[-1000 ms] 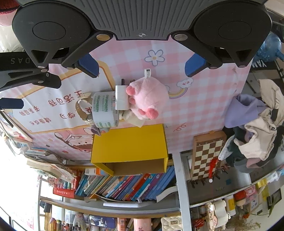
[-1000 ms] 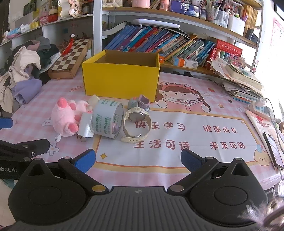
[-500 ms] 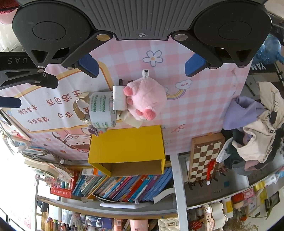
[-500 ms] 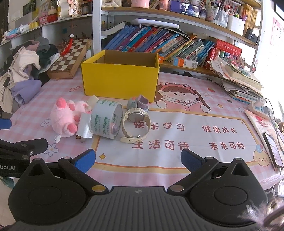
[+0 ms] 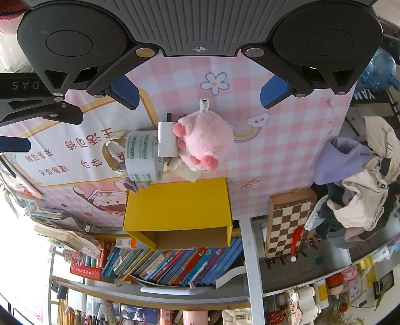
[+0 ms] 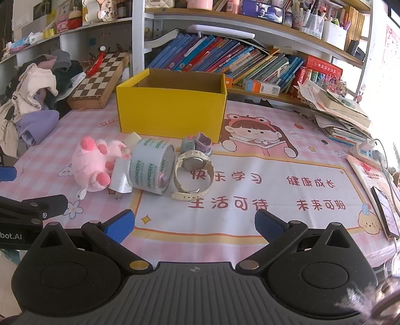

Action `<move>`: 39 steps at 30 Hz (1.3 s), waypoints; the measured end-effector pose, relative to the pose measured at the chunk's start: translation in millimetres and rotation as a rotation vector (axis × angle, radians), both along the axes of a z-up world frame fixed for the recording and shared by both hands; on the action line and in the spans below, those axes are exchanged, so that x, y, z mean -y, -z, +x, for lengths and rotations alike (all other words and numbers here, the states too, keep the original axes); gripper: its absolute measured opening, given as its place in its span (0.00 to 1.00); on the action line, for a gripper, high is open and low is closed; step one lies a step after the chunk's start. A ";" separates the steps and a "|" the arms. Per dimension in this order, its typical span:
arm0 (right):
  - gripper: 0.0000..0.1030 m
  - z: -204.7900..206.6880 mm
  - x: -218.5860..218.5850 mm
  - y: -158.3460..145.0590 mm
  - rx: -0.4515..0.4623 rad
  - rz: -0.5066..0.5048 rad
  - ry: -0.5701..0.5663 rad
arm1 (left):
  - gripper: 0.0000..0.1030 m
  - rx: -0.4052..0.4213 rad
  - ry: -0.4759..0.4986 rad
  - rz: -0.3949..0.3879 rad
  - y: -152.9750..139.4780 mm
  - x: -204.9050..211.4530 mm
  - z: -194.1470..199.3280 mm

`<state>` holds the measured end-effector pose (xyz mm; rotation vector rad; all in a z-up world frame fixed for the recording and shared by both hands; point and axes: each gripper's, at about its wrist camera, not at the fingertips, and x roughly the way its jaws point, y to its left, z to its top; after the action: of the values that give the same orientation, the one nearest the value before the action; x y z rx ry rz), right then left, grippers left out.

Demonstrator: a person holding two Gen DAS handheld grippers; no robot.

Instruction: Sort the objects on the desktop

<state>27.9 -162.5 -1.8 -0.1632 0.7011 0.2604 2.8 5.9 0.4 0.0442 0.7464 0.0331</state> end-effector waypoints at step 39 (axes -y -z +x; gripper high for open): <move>1.00 7.6 -10.1 0.0 -0.006 -0.017 -0.007 | 1.00 -0.003 0.014 -0.024 0.8 -8.6 8.0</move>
<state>35.6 -152.3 -1.8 -0.1814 0.7093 0.2611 10.8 14.5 -0.4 0.0265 0.7497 0.0104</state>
